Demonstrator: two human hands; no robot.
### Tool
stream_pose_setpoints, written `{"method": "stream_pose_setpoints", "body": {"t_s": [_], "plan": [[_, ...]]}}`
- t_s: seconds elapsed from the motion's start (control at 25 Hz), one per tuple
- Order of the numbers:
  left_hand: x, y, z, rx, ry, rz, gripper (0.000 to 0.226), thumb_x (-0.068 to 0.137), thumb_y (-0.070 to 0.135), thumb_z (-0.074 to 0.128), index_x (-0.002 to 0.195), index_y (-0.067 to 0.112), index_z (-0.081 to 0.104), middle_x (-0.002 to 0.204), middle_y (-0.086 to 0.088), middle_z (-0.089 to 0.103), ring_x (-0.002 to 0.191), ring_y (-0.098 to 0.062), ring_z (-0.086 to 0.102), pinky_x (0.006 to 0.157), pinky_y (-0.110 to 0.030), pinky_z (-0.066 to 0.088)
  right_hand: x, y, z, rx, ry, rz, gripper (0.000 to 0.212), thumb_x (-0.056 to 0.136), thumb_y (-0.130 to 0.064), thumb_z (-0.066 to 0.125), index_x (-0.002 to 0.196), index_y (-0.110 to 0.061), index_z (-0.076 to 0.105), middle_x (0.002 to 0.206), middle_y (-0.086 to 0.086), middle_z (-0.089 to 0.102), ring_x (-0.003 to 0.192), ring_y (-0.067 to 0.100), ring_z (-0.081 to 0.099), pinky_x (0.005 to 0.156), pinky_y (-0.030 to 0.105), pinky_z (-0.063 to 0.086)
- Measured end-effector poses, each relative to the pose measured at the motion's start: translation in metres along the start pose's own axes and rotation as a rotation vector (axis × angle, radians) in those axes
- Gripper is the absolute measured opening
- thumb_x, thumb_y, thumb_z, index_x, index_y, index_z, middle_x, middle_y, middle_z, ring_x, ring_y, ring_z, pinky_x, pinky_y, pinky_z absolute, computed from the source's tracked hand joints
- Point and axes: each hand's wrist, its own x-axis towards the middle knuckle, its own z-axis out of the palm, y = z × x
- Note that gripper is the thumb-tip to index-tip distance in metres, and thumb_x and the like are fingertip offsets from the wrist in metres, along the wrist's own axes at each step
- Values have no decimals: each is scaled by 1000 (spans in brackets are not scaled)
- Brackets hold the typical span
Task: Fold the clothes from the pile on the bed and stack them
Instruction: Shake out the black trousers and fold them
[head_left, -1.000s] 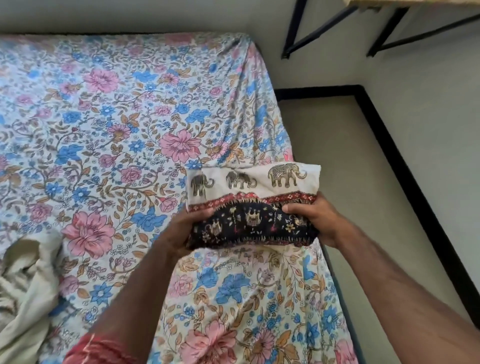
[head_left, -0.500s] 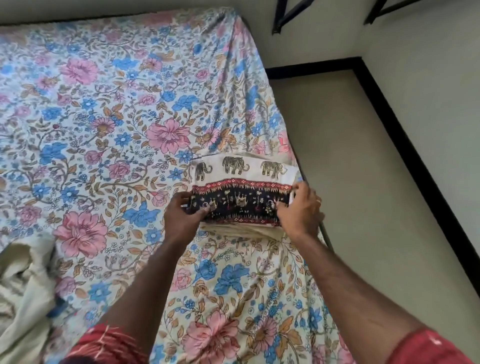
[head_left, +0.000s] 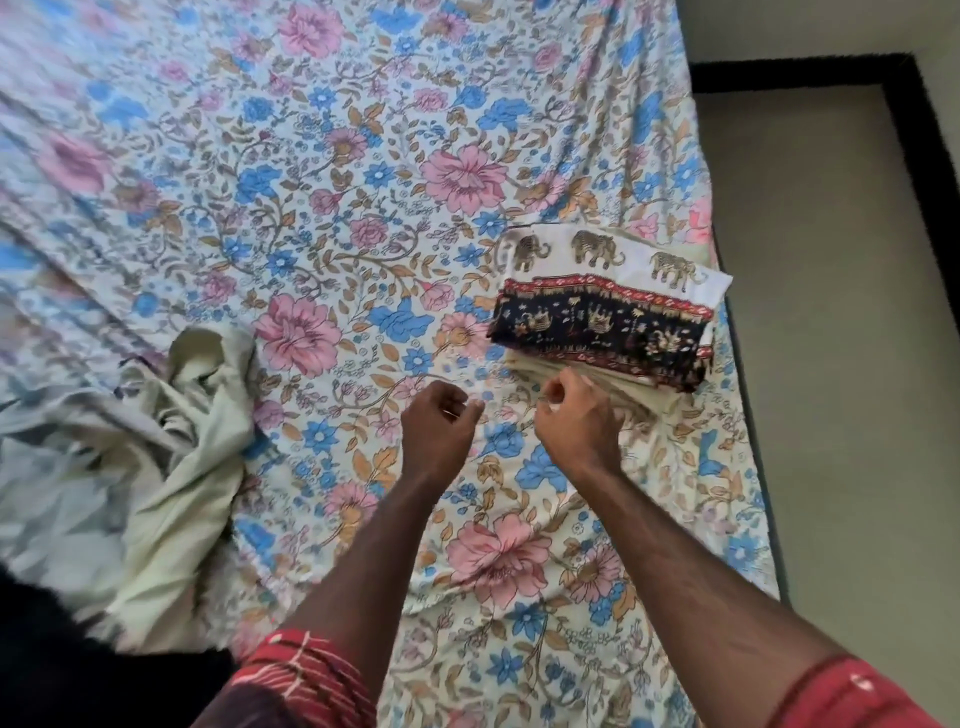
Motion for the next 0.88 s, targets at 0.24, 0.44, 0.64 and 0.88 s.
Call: {"method": "stream_pose_setpoints", "body": {"t_s": [0.24,0.44,0.64,0.88], "plan": [[-36,-53,-71,-48,77,-105,16,92,22,76,81,16,65,75,-3,67,72,-22,67,71,-41,58,-45,-45,41,-60,-219,-86,6,90,-18,67,88,-22,63,86,-3,66,85,26,61,96,46,42],[-77,-112,-148,-101,239,-221,19,91,19,75,77,19,63,70,3,63,67,-16,63,70,-40,57,-99,-105,99,-94,-388,-244,4,92,-24,68,93,-22,65,89,0,69,89,31,63,98,53,44],[-137,-166,-201,-134,364,-316,16,90,12,74,77,12,64,72,3,66,62,-8,57,66,-26,49,-162,-142,149,-114,-545,-344,5,92,-25,68,92,-26,64,91,-2,68,88,29,63,97,56,47],[-220,-238,-250,-142,513,-516,13,90,16,73,79,20,68,76,4,69,74,-14,67,70,-29,56,-235,-146,196,-248,-907,-439,24,89,-10,67,111,-19,69,111,2,71,102,23,68,88,32,54]]}}
